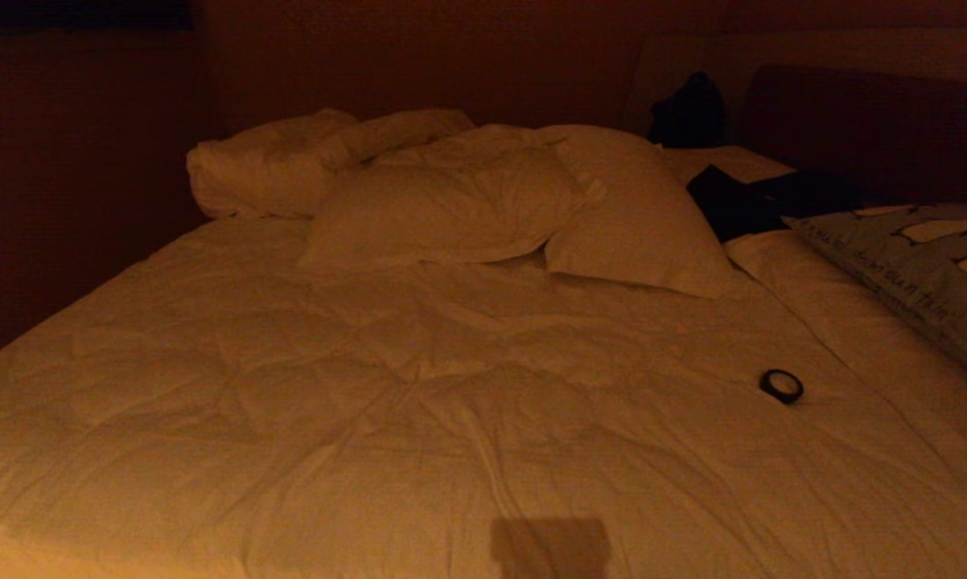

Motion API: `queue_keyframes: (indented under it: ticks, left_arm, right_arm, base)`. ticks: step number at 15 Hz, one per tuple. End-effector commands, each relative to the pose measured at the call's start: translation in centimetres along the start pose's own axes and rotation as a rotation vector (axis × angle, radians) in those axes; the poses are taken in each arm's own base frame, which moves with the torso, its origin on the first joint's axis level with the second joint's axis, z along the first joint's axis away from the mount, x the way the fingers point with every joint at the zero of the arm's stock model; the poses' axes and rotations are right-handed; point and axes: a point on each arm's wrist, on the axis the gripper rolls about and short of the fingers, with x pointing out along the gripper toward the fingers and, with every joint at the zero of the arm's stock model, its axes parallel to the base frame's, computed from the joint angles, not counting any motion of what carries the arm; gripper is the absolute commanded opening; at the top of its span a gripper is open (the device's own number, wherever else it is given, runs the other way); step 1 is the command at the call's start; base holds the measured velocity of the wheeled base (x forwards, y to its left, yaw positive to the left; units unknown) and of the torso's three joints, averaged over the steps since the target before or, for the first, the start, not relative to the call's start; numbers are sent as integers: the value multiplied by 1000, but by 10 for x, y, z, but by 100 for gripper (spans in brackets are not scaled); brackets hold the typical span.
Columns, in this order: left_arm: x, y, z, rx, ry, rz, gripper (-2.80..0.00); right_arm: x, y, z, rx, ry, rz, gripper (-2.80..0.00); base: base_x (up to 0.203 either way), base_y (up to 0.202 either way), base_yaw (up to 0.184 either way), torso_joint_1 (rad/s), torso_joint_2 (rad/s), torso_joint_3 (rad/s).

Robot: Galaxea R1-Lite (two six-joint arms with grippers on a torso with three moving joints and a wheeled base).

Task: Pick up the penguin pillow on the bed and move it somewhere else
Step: Pick up the pillow

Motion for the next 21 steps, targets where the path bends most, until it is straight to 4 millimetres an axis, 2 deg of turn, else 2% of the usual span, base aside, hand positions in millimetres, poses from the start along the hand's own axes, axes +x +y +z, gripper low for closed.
queue_keyframes:
  ticks: [1, 7, 10, 12, 15, 17, 21]
  left_arm:
    - [0, 0, -1, 0, 3, 0, -280]
    - [0, 0, -1, 0, 3, 0, -280]
    - [0, 0, -1, 0, 3, 1, -280]
    - [0, 0, -1, 0, 4, 1, -280]
    - [0, 0, -1, 0, 3, 0, -280]
    - [0, 0, -1, 0, 3, 0, -280]
    - [0, 0, -1, 0, 3, 0, -280]
  right_arm:
    - [0, 0, 0, 0, 3, 1, -280]
    - [-1, 0, 5, -12, -12, -3, -280]
    - [-6, -1, 35, -13, -43, 4, -280]
    - [4, -2, 57, -12, 29, 4, -280]
    - [33, -4, 91, -12, 152, -13, -280]
    - [62, -6, 110, -7, 239, -24, -280]
    - [151, -16, 132, -3, 340, -137, -280]
  base:
    - [0, 0, 0, 0, 0, 0]
    - [0, 0, 0, 0, 0, 0]
    - [0, 0, 0, 0, 0, 0]
    - [0, 0, 0, 0, 0, 0]
    - [0, 0, 0, 0, 0, 0]
    - [0, 0, 0, 0, 0, 0]
    - [0, 0, 0, 0, 0, 0]
